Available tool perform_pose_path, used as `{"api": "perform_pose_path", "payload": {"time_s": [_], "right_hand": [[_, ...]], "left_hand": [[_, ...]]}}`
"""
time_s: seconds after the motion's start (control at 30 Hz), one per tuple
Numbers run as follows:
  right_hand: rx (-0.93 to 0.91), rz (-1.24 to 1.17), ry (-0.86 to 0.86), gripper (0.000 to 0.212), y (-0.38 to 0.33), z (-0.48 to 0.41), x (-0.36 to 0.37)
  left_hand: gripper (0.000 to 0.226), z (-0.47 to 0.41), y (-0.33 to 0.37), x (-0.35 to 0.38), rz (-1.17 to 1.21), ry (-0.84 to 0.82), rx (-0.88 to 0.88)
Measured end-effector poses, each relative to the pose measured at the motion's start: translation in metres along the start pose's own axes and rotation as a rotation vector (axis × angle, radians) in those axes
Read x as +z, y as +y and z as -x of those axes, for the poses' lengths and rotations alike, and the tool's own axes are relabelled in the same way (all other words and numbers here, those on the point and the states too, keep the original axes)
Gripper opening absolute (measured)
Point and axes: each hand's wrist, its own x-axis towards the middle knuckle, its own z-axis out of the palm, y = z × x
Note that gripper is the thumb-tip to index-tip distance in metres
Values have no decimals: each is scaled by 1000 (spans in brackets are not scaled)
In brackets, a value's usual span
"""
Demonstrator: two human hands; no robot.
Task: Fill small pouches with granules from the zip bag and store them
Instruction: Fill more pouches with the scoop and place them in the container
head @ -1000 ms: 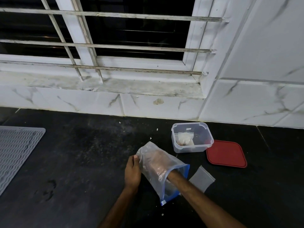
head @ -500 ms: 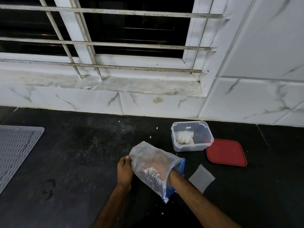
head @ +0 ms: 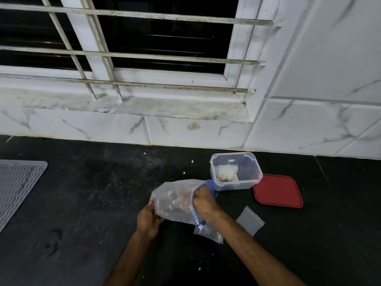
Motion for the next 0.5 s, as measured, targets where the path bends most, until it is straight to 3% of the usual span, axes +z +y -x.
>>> {"api": "perform_pose_path", "payload": {"time_s": [0.07,0.2,0.5], "right_hand": [[-10,-157,110,20,0,4,-5],[-36,-412,65,22,6,18,-23],[72,-438,61,25,25,17,-27]], "left_hand": [[26,-6,-1,-4,27,43,-7],[27,-22,2,-10,16,156,40],[33,-50,20,-11,-67,223,100]]}}
